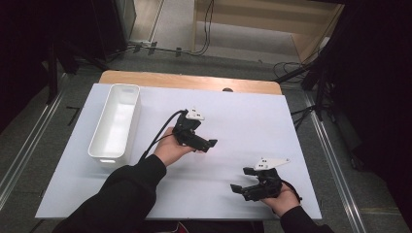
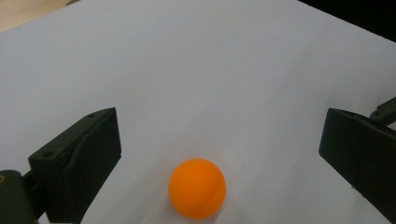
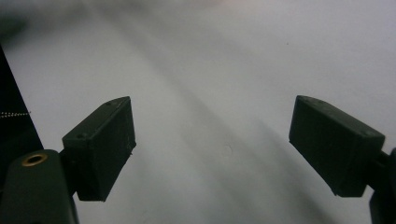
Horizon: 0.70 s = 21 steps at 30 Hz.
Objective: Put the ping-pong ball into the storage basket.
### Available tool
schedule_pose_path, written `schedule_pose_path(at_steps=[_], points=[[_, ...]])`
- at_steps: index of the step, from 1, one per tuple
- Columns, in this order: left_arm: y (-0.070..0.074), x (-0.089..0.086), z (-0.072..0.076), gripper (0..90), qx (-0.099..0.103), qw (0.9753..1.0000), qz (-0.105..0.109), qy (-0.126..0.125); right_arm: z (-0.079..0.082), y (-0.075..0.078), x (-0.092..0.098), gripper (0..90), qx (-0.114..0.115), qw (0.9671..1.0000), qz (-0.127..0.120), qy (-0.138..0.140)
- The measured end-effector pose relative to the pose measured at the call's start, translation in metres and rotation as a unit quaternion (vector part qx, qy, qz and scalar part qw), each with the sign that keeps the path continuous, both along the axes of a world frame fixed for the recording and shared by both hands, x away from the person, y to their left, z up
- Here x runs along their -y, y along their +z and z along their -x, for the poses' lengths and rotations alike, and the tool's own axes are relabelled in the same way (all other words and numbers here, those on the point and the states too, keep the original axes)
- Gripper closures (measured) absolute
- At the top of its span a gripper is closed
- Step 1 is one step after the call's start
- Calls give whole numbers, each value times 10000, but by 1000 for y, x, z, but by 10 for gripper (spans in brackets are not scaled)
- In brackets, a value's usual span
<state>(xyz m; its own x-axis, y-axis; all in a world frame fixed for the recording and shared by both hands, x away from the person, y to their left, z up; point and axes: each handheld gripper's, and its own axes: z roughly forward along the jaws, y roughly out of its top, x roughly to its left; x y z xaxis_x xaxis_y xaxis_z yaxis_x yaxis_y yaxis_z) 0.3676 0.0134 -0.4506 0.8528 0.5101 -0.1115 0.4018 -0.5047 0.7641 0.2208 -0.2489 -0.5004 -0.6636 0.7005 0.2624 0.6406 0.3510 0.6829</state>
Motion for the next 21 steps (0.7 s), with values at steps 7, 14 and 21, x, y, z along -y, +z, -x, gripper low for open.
schedule_pose_path(at_steps=[7,14,21], points=[[-5,1,0,0,1,10000,20,17,0,0,1,132,5,10000,17,-2],[-12,3,0,0,2,9999,-103,8,0,0,1,131,-5,10000,0,-7],[-19,3,1,0,-29,10000,-12,78,0,0,2,131,12,10000,-4,-21]])
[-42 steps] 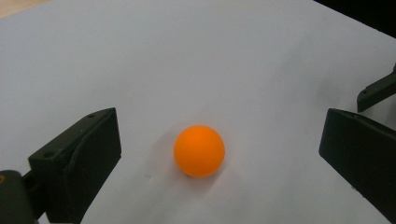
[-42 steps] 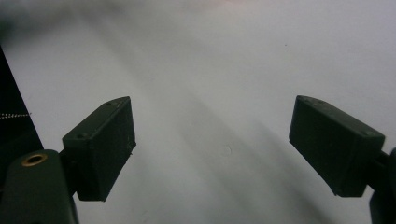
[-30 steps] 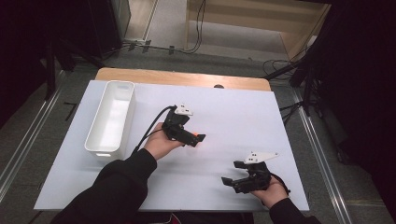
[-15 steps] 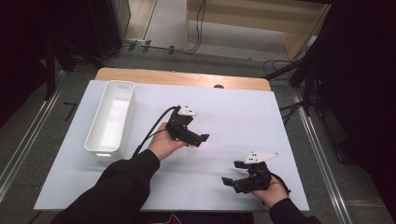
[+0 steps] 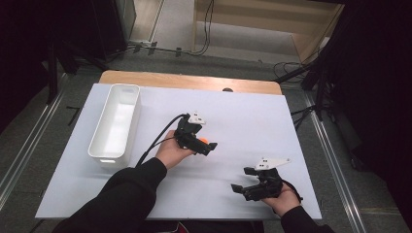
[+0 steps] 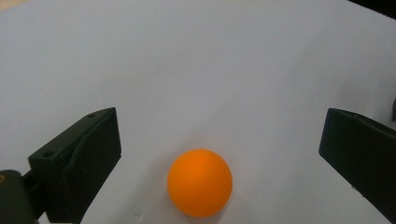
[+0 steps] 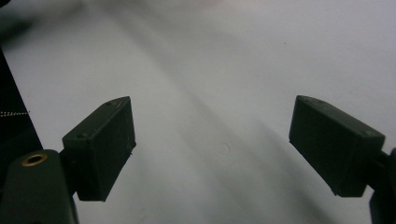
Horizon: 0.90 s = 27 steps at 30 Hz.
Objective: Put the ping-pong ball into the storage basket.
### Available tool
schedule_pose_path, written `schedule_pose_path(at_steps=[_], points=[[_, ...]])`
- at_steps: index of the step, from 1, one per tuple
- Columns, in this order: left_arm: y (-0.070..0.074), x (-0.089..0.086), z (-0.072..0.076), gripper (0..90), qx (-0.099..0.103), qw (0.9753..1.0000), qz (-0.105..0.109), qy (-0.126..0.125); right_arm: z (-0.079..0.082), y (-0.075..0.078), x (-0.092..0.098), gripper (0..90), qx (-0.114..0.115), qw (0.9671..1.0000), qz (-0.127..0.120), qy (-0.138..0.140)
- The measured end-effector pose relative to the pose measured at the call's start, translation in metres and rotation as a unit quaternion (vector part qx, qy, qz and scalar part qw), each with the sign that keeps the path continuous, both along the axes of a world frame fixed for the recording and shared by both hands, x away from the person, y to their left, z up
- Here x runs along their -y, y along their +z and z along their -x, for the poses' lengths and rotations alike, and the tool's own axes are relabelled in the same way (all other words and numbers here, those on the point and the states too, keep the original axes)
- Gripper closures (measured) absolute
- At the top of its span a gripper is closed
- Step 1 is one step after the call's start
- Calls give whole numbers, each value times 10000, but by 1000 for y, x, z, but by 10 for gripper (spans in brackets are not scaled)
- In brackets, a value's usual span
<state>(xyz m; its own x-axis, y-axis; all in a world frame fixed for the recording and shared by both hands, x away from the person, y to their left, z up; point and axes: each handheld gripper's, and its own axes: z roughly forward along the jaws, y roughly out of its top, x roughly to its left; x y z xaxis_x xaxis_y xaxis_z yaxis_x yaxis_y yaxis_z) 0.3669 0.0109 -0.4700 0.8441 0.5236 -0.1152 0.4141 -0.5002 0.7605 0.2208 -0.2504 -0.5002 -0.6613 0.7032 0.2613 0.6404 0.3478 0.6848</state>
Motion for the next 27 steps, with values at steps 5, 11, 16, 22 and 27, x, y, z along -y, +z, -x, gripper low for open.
schedule_pose_path(at_steps=[5,11,16,22,27], points=[[-7,-2,-2,0,-91,9999,-58,39,0,0,0,131,-27,10000,-12,4],[-18,-3,-4,0,-294,9995,-13,94,1,0,0,131,-22,10000,2,14],[-23,-5,-5,0,-285,9995,-45,110,0,0,0,132,-33,10000,12,17],[-31,-3,-4,0,-227,9993,-250,162,1,0,0,131,-39,10000,22,29],[-37,-2,-4,0,-184,9991,-355,106,0,-1,0,131,-43,10000,35,33]])
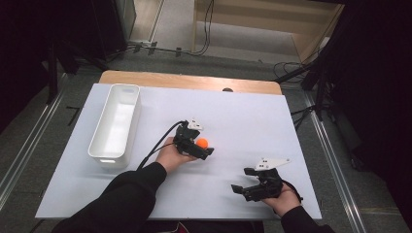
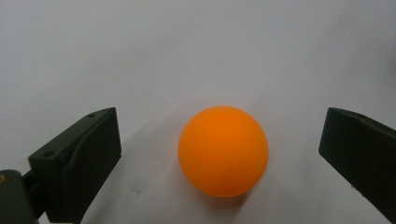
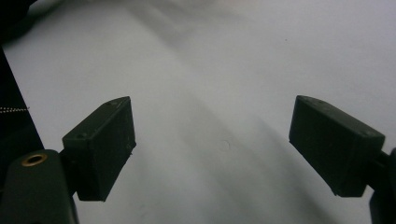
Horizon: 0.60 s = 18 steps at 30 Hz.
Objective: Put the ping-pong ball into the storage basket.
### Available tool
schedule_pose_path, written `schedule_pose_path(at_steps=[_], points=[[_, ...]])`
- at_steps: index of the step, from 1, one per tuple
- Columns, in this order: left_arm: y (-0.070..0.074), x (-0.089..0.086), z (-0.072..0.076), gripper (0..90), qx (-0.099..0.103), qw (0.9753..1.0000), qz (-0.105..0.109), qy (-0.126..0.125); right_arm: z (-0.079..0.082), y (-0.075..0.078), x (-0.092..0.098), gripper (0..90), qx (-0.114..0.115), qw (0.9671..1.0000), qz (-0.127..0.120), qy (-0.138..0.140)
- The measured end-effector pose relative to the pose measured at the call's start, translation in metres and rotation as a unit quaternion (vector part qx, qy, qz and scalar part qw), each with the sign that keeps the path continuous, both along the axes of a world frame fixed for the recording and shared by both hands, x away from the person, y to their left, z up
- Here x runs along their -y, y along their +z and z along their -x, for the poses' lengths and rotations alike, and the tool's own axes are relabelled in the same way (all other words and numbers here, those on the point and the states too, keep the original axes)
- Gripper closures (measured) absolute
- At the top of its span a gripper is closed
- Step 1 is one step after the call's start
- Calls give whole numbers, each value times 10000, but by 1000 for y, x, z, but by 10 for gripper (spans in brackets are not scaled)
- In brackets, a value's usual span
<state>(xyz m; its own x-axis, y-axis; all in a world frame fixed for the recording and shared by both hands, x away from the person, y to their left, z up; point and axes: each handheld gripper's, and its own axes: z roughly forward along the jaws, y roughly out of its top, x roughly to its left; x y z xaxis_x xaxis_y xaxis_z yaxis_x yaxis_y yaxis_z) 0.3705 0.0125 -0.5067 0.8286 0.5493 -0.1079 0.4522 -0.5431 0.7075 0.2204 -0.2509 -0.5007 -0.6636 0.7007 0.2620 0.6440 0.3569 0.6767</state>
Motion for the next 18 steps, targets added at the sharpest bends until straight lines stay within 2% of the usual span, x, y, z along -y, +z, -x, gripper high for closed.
schedule_pose_path(at_steps=[5,7,10,14,18], points=[[-7,2,-1,0,-11,9999,-147,-42,0,0,0,132,-19,10000,-6,-23],[-9,4,2,0,128,9995,-271,-62,-1,0,1,132,-6,10000,6,-15],[-9,4,2,0,149,9993,-325,-82,0,0,1,132,-29,10000,2,-41],[-11,9,7,21,418,9975,-567,14,0,0,1,131,-9,10000,16,-26],[-10,9,7,35,416,9976,-548,46,0,0,1,131,-32,10000,26,-28]])
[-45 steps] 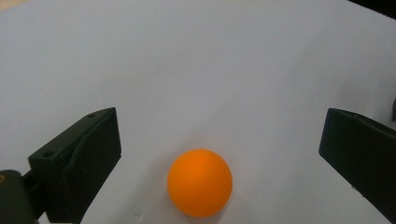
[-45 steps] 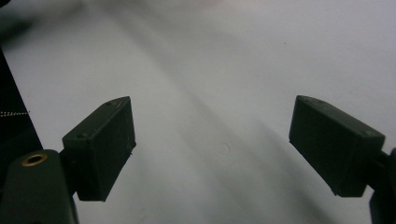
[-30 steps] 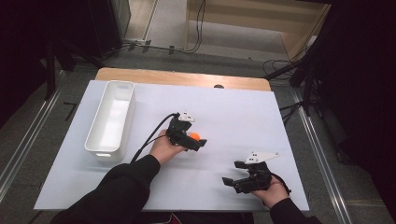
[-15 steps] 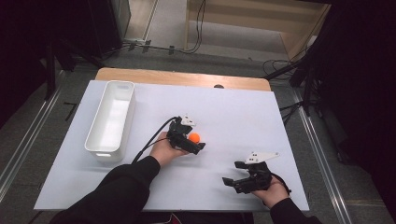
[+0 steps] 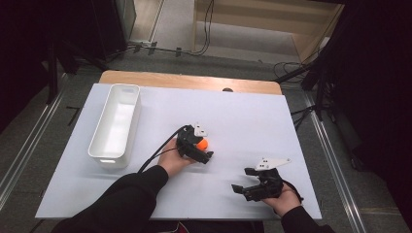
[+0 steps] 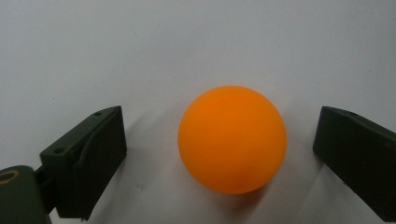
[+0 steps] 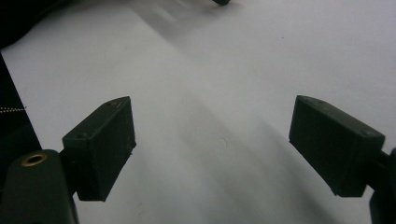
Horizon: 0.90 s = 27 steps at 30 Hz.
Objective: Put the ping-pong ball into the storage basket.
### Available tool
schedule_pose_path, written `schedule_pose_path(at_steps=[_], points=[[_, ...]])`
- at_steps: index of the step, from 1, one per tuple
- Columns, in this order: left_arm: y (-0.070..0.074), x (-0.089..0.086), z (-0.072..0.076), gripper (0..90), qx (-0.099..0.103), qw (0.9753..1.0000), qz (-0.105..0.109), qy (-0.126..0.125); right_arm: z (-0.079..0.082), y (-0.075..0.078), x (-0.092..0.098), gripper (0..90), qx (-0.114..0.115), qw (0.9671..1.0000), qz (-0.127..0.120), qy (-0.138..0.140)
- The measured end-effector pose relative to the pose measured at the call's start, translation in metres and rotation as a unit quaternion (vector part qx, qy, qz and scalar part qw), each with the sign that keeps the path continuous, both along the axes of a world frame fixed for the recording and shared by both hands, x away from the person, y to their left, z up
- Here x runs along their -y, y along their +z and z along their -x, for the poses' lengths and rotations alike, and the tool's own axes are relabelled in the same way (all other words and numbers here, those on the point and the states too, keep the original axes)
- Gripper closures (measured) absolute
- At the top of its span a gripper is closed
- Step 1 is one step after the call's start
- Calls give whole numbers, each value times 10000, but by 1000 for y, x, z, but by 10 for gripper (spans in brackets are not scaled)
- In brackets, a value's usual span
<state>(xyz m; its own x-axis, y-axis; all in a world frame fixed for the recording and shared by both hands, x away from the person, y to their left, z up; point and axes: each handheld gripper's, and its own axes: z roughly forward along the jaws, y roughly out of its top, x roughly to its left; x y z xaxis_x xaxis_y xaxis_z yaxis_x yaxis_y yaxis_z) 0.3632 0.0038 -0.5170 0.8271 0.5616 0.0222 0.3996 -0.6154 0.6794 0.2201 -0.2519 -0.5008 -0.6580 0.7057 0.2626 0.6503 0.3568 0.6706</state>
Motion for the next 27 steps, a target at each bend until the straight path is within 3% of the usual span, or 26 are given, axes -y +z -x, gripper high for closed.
schedule_pose_path(at_steps=[8,9,10,11,17,20,27], points=[[1,-1,1,97,64,9999,83,39,0,0,0,131,25,10000,-1,1],[1,-2,2,192,111,9999,124,39,0,0,1,132,37,10000,11,15],[1,-3,2,192,140,9998,133,10,0,0,1,132,37,10000,11,15],[2,-3,3,263,158,9997,172,-43,0,0,1,131,18,10000,19,10],[2,-4,5,403,196,9993,219,-224,0,0,1,132,39,10000,26,8],[2,-4,6,498,193,9993,268,-173,0,-1,1,132,17,10000,36,20],[3,-5,5,505,167,9993,290,-151,0,-1,1,131,35,10000,35,22]])
